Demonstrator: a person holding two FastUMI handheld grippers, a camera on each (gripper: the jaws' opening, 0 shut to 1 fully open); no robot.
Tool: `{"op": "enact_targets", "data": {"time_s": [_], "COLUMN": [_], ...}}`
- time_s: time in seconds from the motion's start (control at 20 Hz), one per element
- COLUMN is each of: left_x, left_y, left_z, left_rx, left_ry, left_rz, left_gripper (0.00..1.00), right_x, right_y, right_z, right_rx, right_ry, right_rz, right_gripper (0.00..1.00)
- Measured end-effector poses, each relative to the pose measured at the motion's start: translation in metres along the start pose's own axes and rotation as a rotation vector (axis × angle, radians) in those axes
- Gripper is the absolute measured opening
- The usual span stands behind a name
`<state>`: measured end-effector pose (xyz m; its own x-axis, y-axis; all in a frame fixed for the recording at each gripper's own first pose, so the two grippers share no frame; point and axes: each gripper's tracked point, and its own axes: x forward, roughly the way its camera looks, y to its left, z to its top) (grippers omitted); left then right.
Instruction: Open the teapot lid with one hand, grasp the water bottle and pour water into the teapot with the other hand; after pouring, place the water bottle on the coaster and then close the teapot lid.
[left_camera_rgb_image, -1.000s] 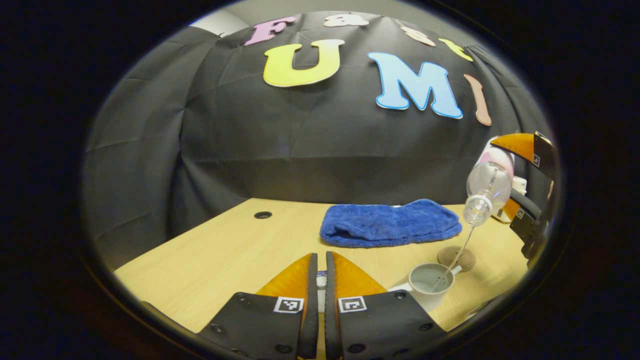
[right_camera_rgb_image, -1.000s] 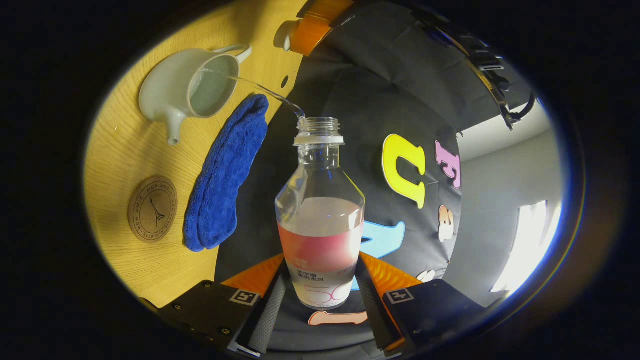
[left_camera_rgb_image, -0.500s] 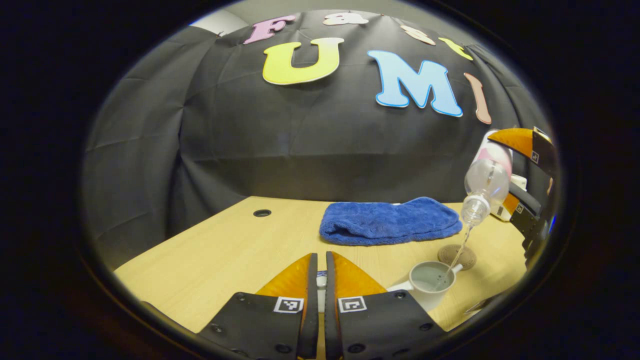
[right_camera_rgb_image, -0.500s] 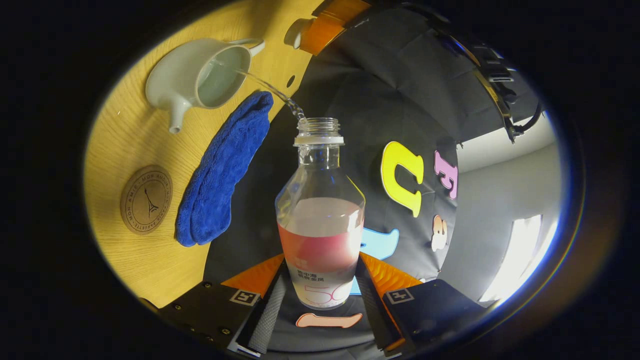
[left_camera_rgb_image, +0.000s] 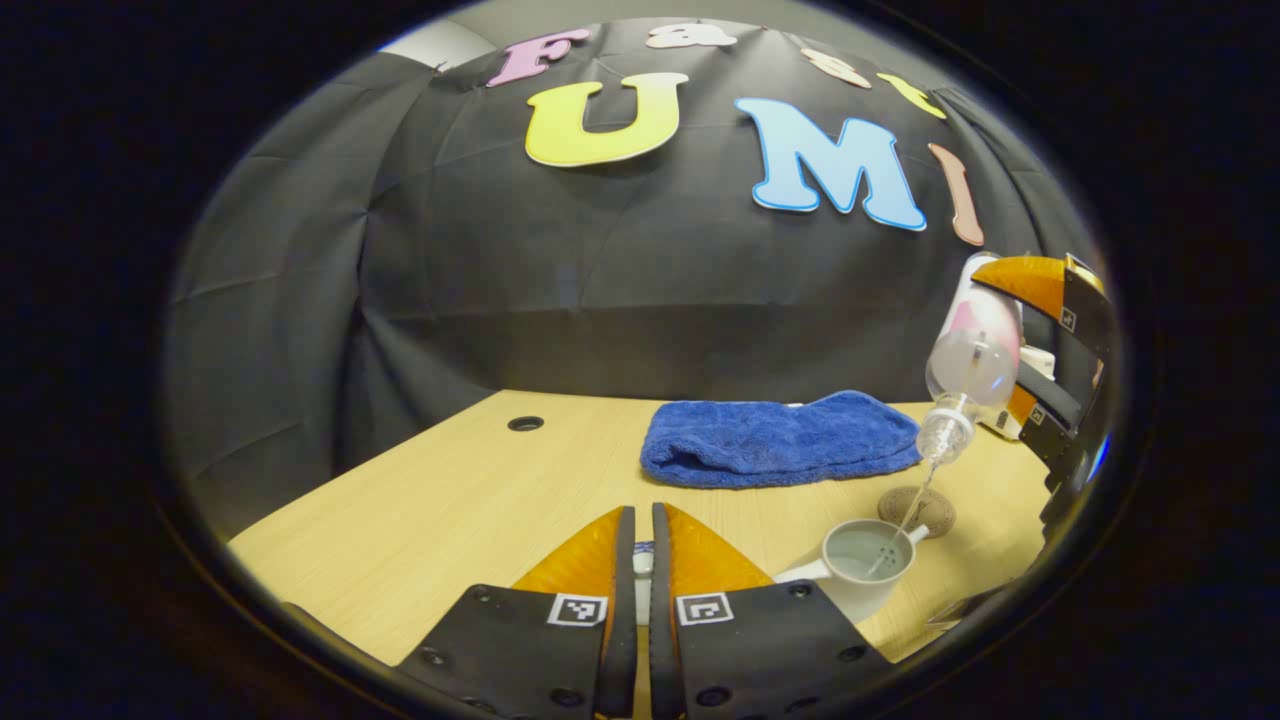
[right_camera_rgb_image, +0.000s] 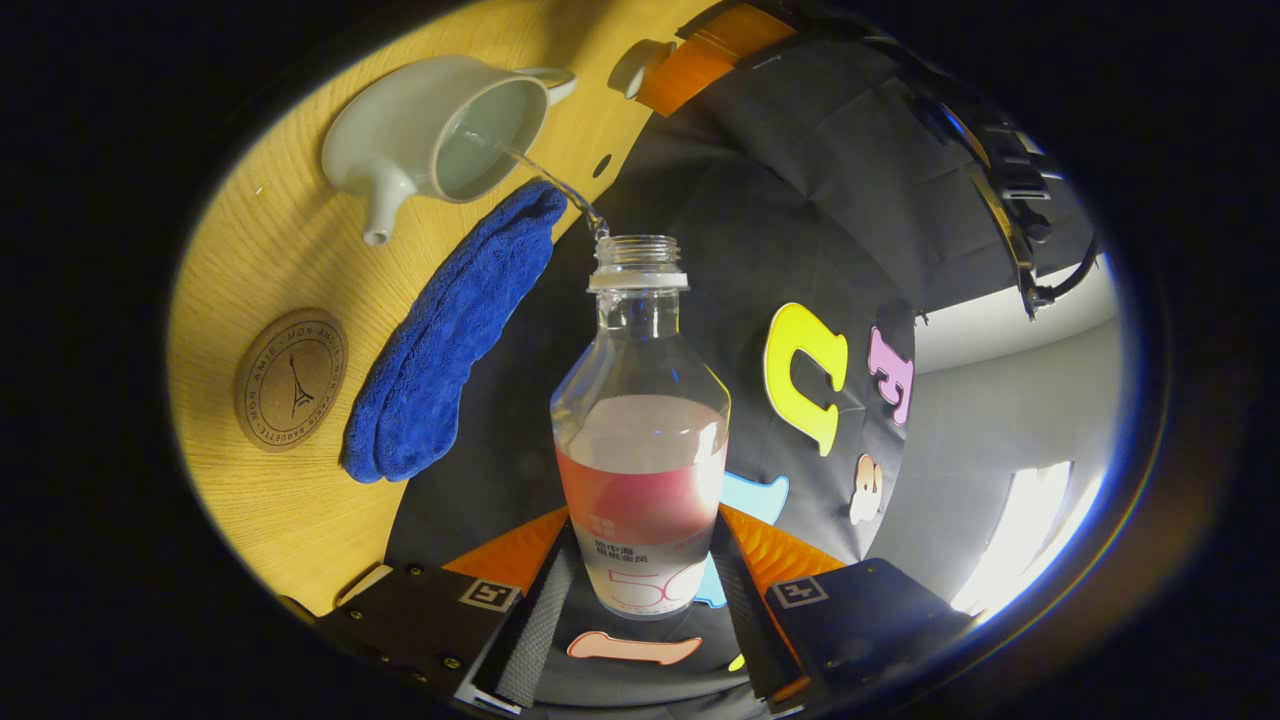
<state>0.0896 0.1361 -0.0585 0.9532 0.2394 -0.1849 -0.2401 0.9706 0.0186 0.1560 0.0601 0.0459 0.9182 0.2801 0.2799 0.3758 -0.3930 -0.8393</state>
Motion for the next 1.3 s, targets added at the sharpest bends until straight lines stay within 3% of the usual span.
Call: {"op": "enact_targets", "data": {"time_s": [0.85, 0.9, 1.15, 1.2, 1.3], "left_x": [0.001, 0.001, 0.003, 0.002, 0.001], "left_y": [0.003, 0.003, 0.003, 0.003, 0.002], "left_z": [-0.003, -0.003, -0.003, -0.004, -0.005], "left_rx": [-0.009, -0.009, -0.012, -0.012, -0.012], "left_ry": [0.009, 0.009, 0.012, 0.013, 0.014], "left_rz": [0.008, 0.009, 0.008, 0.007, 0.007], "left_gripper": [0.12, 0.12, 0.12, 0.12, 0.12], "right_x": [-0.001, -0.001, -0.005, -0.006, -0.005], "right_y": [-0.013, -0.014, -0.018, -0.016, -0.012], "right_z": [0.023, 0.025, 0.035, 0.036, 0.041], "right_rx": [-0.144, -0.158, -0.222, -0.233, -0.248], "right_ry": [-0.100, -0.107, -0.140, -0.151, -0.171], "right_rz": [-0.085, -0.093, -0.134, -0.136, -0.119], "right_gripper": [0.76, 0.72, 0.76, 0.72, 0.76]}}
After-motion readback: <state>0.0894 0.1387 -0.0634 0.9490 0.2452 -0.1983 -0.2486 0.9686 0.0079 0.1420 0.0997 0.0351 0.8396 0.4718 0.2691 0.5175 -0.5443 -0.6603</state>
